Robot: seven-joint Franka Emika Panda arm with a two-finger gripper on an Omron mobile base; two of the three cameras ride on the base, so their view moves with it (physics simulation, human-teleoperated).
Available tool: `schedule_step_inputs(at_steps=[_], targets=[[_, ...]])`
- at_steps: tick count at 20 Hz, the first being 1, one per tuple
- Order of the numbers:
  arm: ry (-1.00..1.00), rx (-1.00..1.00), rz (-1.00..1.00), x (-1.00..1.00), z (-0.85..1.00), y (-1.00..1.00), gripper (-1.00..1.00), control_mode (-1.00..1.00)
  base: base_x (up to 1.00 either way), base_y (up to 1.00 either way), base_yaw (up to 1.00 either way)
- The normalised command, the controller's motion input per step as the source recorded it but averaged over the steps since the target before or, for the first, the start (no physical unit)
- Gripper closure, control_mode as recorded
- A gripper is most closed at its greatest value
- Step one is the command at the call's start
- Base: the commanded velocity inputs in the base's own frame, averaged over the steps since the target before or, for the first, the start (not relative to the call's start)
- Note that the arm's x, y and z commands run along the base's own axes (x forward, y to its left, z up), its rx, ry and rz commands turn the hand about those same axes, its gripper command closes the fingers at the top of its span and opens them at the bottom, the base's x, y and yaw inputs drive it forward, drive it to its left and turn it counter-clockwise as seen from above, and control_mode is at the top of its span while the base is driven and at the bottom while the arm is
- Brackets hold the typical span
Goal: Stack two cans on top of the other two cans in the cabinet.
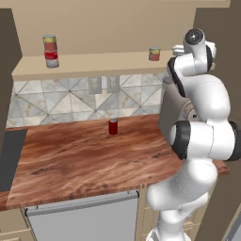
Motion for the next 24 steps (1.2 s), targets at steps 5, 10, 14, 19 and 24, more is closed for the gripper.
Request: schedule_step_inputs(at_steps=[5, 10, 14, 19, 24], targets=[[0.00, 0.00, 0.00, 0.25, -0.03, -0.09, -1.00, -1.00, 0.00, 0.00, 0.00], [0.00, 0.00, 0.00, 0.24, -0.06, -0.16, -1.00, -1.00, 0.00, 0.00, 0.00], [0.00, 0.00, 0.00, 0.23, -0.09, -0.14, -1.00, -1.00, 0.00, 0.00, 0.00], [0.00, 0.00, 0.00, 0.22, -0.04, -0.13, -1.00, -1.00, 0.00, 0.00, 0.00], [0.00, 0.00, 0.00, 0.16, 0.00, -0.14, -1.00, -1.00, 0.00, 0.00, 0.00]])
